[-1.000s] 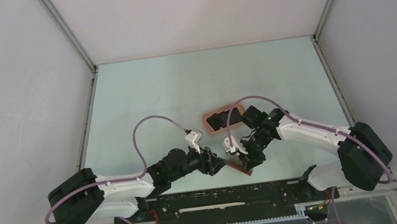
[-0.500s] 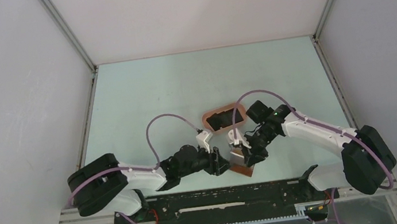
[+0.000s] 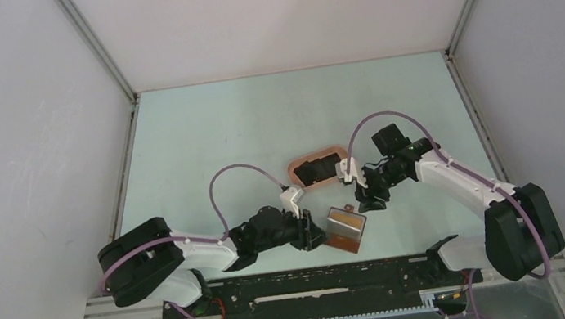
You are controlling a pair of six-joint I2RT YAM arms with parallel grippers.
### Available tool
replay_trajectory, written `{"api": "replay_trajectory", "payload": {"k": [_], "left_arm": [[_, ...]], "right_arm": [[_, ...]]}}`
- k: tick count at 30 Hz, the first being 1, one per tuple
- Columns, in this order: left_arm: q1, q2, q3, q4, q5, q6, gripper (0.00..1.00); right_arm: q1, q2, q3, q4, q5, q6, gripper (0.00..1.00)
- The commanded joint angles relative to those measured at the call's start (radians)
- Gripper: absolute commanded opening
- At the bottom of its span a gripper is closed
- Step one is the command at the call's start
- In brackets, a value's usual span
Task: Put the credit cards into the card holder
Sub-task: Close the card holder at the center of the board.
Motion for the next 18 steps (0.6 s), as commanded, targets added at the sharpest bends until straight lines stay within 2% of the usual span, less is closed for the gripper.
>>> {"api": "replay_trajectory", "payload": {"k": [1,4,7,11,18], "left_arm": [[-0.004,-0.016,0.011,-0.011,0.008,-0.034,0.47],[-0.003,-0.019,0.009,-0.011,0.009,-0.043,0.47],[-0.003,-0.016,0.015,-0.016,0.009,-0.046,0.47],[-0.003,-0.009,0.024,-0.018,0.011,-0.052,0.47],[-0.003,-0.003,0.034,-0.021,0.021,-0.054,0.47]], "right_arm": [[-0.003,0.005,-0.034,0.04,0.012,-0.247,0.61],[-0.003,0.026,-0.048,0.036,-0.018,-0.374,0.68],[0.007,0.066,-0.048,0.049,-0.046,-0.422,0.73],[0.056,0.118,-0.046,0.145,0.013,-0.334,0.74],[0.144,0.177,-0.025,0.198,0.079,-0.249,0.74]]}}
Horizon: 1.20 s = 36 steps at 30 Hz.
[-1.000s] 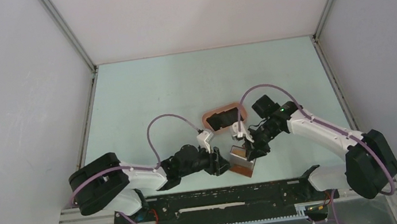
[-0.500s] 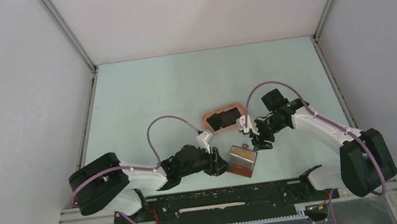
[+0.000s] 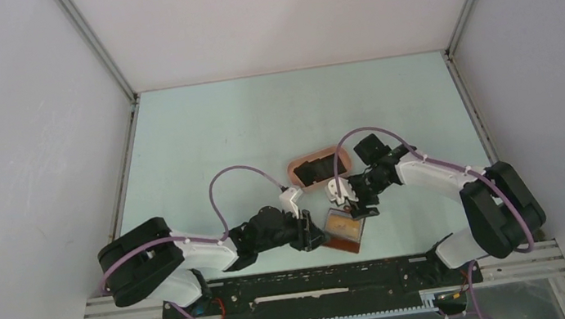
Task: Put the credit cards into the card holder
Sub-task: Close the card holder at the center of the board.
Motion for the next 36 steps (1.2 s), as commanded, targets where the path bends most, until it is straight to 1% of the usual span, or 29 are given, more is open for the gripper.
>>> {"api": "replay_trajectory", "payload": {"k": [1,5,11,20,27,30,34,36], "left_arm": [[-0.003,-0.003,0.034,0.006,0.013,-0.011,0.47],[-0.003,-0.006,0.031,0.006,0.01,-0.013,0.47],[-0.003,0.0,0.031,0.006,0.013,-0.012,0.47],[-0.003,-0.028,0.045,-0.023,-0.004,-0.024,0.47],[0.003,-0.078,0.099,-0.123,-0.042,-0.024,0.49],[0.014,-0.162,0.102,-0.194,-0.093,-0.016,0.5],[0.02,-0.347,0.078,-0.35,-0.164,0.027,0.53],[0.02,-0.433,0.047,-0.396,-0.155,0.037,0.51]], "right_arm": [[0.058,0.026,0.018,0.083,0.056,0.069,0.72],[0.051,0.037,0.033,0.127,0.087,0.139,0.62],[-0.001,0.011,0.036,0.132,0.05,0.18,0.53],[-0.005,0.014,0.043,0.108,0.031,0.181,0.25],[-0.003,0.046,0.083,0.074,0.041,0.216,0.0],[-0.008,0.06,0.097,0.071,0.053,0.248,0.0],[-0.02,0.066,0.107,0.07,0.054,0.271,0.0],[-0.023,0.066,0.11,0.07,0.05,0.277,0.0]]}}
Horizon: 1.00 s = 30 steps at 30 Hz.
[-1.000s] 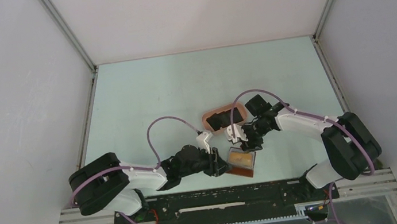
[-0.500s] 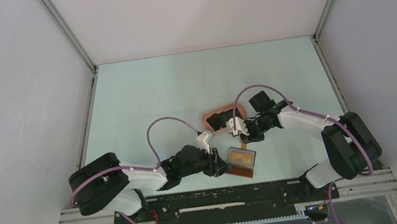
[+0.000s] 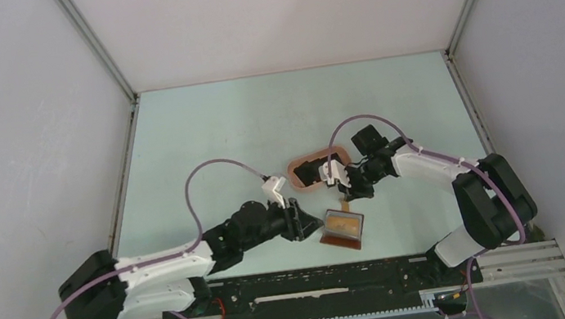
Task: Put the credit cards into the card holder
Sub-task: Close the card holder at the center of the board.
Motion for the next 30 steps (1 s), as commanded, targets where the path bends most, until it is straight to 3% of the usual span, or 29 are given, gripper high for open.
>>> {"api": "replay_trajectory", "payload": {"k": [1,4,7,15,22,30], "left_arm": [[0.006,-0.189,-0.028,-0.133,-0.032,0.047,0.49],[-0.019,-0.27,-0.078,-0.134,0.032,0.05,0.41],[-0.091,-0.247,-0.08,-0.124,0.058,0.055,0.37],[-0.174,0.132,0.111,-0.065,0.118,0.103,0.27],[-0.123,0.231,0.206,-0.138,-0.077,0.081,0.32],[0.002,0.363,0.247,-0.103,-0.023,0.0,0.32]], "right_arm": [[-0.011,0.003,0.04,-0.003,-0.004,0.038,0.0],[-0.017,0.008,0.048,-0.015,-0.013,0.045,0.0],[-0.025,0.017,0.059,-0.026,-0.023,0.052,0.0],[-0.035,0.021,0.062,-0.036,-0.039,0.059,0.0],[-0.045,0.019,0.062,-0.041,-0.061,0.06,0.0],[-0.065,0.012,0.062,-0.053,-0.095,0.065,0.0]]}}
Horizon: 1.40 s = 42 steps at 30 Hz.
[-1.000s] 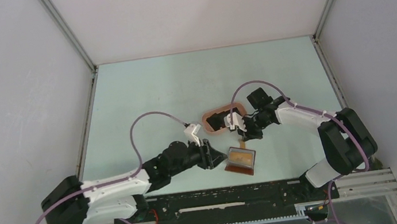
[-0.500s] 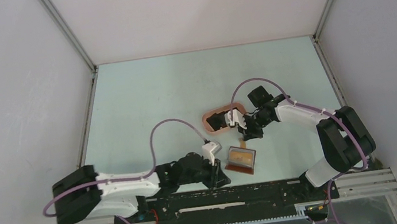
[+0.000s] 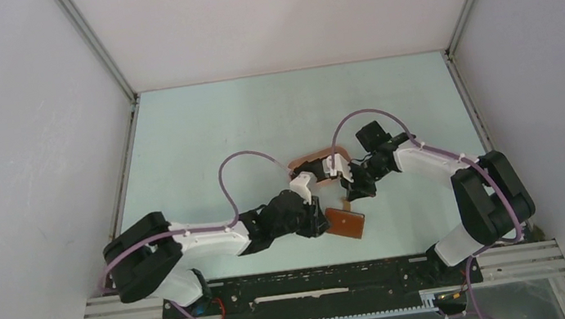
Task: Put the credit cards into the card holder
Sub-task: Close the card holder at the center of the board.
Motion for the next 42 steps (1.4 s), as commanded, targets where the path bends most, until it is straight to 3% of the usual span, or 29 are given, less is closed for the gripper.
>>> {"api": "replay_trajectory", "payload": {"k": [1,6,22,42], "left_arm": [[0.046,0.095,0.064,0.028,0.026,-0.043,0.32],[0.067,0.182,0.119,0.043,0.075,-0.045,0.31],[0.072,0.223,0.259,0.015,0.117,-0.016,0.33],[0.042,-0.05,0.081,-0.003,0.073,-0.048,0.33]], "right_arm": [[-0.014,-0.009,0.036,-0.007,-0.037,0.018,0.0],[-0.017,-0.011,0.036,-0.007,-0.046,0.029,0.0],[-0.017,0.013,0.036,-0.004,-0.043,0.047,0.0],[-0.019,0.025,0.036,0.003,-0.038,0.056,0.0]]}}
